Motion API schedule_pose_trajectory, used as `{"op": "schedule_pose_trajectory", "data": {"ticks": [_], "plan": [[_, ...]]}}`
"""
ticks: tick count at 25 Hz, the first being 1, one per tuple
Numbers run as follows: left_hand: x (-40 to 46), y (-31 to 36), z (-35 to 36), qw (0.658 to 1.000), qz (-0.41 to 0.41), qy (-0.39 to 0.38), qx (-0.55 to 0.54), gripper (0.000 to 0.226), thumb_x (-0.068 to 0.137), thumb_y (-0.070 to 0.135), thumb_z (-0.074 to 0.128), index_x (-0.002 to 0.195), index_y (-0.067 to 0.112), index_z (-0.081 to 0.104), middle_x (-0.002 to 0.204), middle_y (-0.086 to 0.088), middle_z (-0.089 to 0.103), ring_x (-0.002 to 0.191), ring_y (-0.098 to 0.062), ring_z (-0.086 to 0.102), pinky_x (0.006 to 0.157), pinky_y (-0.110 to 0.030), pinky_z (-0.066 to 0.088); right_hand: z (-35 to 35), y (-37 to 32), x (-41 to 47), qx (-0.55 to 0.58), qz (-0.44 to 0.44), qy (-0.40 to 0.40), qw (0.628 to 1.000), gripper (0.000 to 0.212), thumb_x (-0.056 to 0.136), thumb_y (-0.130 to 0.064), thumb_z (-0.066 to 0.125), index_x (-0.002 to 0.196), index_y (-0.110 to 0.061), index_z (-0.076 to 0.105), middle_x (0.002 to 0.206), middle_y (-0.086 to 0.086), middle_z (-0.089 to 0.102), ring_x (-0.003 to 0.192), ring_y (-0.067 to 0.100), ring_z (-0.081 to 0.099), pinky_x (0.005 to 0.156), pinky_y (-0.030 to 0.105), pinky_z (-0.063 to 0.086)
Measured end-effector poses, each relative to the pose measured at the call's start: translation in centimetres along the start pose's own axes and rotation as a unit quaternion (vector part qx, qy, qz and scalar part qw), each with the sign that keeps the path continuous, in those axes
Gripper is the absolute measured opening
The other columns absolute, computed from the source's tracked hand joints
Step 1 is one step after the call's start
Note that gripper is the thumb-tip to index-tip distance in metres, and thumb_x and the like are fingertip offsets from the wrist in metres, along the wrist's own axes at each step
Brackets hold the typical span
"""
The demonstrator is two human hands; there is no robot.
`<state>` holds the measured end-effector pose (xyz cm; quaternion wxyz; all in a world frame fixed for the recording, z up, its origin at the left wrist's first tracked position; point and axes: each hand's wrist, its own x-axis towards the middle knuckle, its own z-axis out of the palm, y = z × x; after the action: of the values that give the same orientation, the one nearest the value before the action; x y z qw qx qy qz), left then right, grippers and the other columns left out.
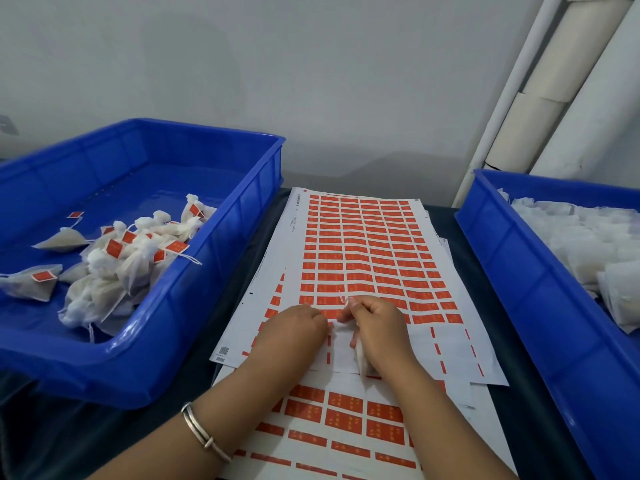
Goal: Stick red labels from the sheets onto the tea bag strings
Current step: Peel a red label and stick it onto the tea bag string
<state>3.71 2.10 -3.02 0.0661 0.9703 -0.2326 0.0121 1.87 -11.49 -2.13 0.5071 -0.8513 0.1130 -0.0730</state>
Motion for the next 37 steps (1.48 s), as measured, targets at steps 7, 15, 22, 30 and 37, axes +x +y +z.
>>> {"op": "schedule_pose_trajectory", "data": {"ticks": [7,15,22,30,37], "plan": [[-0.4,-0.2,-0.2,0.988,-0.084,0.024,-0.128,0.040,0.085,0.051,0.058,0.122,0.036,0.060,0.135,0.014,0.053,0.117,-0.010,0.054,0.098,-0.026,0.038,0.0,0.1,0.0,0.034,0.004,0.007,0.999,0.036,0.098,-0.030,0.046,0.069,-0.024,0.066,0.075,-0.015,0.066,0.069,0.006,0.060,0.054,0.009,0.035],[1.0,0.7,-0.9,0.996,-0.067,-0.060,0.012,0.027,0.094,0.043,0.046,0.107,0.027,0.065,0.089,0.007,0.062,0.072,-0.011,0.059,0.077,-0.024,0.050,-0.1,0.4,0.0,0.066,0.007,0.009,0.998,0.036,0.098,-0.029,0.046,0.068,-0.025,0.067,0.073,-0.015,0.067,0.073,0.006,0.061,0.059,0.012,0.037],[0.6,-1.3,-1.7,0.998,0.058,-0.027,-0.009,0.031,0.092,0.039,0.054,0.121,0.032,0.060,0.116,0.012,0.063,0.098,-0.010,0.060,0.089,-0.025,0.049,-0.1,0.8,-0.1,0.071,0.015,0.011,0.997,0.034,0.097,-0.031,0.048,0.070,-0.023,0.068,0.071,-0.019,0.066,0.066,0.001,0.063,0.049,0.003,0.037],[0.3,-2.7,-0.7,0.997,0.030,-0.013,-0.075,0.037,0.091,0.048,0.050,0.126,0.038,0.056,0.131,0.021,0.053,0.116,-0.007,0.054,0.097,-0.025,0.043,-0.6,1.0,-0.3,0.085,0.018,0.003,0.996,0.036,0.097,-0.029,0.048,0.068,-0.021,0.069,0.069,-0.025,0.063,0.065,-0.001,0.062,0.048,0.003,0.039],[-0.4,-1.3,-0.4,0.997,0.073,0.006,0.038,0.030,0.097,0.039,0.044,0.121,0.028,0.059,0.117,0.011,0.063,0.094,-0.012,0.063,0.089,-0.027,0.051,-0.3,1.0,-0.5,0.086,0.025,0.006,0.996,0.037,0.097,-0.030,0.048,0.068,-0.022,0.069,0.066,-0.028,0.063,0.072,0.002,0.059,0.057,0.009,0.038]]}}
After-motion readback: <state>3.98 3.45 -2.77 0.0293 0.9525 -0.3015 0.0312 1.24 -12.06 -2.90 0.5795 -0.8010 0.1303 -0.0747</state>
